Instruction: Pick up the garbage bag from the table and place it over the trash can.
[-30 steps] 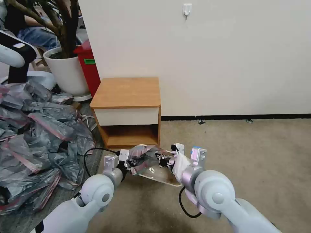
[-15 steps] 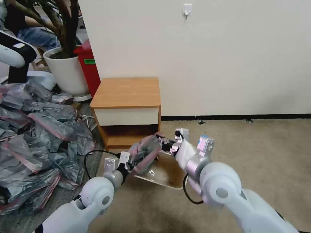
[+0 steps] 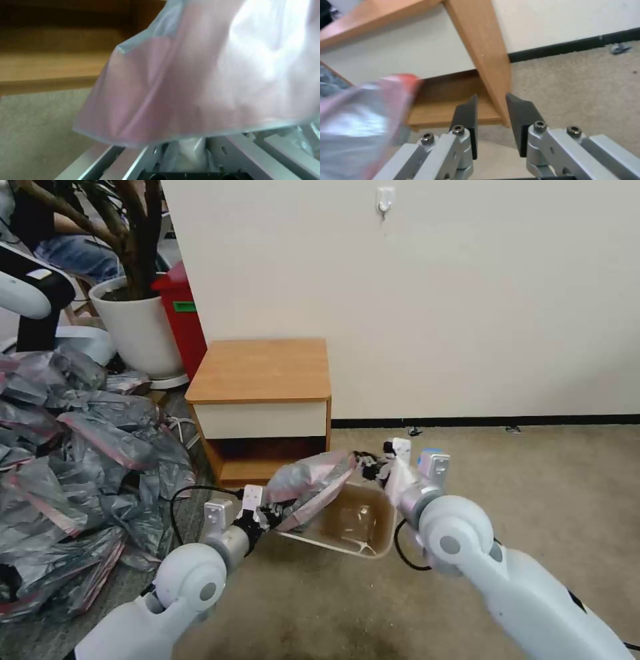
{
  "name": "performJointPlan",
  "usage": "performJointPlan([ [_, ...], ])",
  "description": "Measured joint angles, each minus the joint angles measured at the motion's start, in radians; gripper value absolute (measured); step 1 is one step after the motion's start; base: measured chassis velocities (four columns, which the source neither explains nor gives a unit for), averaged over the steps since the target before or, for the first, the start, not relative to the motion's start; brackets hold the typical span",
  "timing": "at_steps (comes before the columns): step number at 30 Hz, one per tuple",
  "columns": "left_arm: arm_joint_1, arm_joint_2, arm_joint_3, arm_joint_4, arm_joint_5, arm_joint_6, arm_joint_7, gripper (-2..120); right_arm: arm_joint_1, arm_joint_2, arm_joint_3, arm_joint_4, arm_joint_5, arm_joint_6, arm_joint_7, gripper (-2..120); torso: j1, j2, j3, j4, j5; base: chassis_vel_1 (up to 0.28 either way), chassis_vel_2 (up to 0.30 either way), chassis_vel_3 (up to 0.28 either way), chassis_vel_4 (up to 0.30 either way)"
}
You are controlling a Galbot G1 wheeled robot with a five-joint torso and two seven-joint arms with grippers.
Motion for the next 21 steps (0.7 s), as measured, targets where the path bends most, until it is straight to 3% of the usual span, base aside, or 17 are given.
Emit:
performJointPlan([
  [7,0.003,-0.011,-0.006,0.001,0.002,-0.031,0.019,1,-0.014,-0.002,0.013,0.007,-0.018,-0.004,0.004,23,0.000,0.000,0.000,-0.0001,0.0000,0.000,0.000,0.000,0.000],
  [14,0.002,-0.016,-0.009,0.009,0.002,-0.032,0.019,1,-0.018,-0.011,0.033,0.032,-0.018,-0.005,0.007,8,0.000,0.000,0.000,0.0000,0.0000,0.000,0.000,0.000,0.000],
  [21,-0.002,-0.016,-0.016,0.022,0.002,-0.033,0.018,1,-0.026,-0.017,0.044,0.037,-0.015,-0.005,0.008,6,0.000,0.000,0.000,0.0000,0.0000,0.000,0.000,0.000,0.000],
])
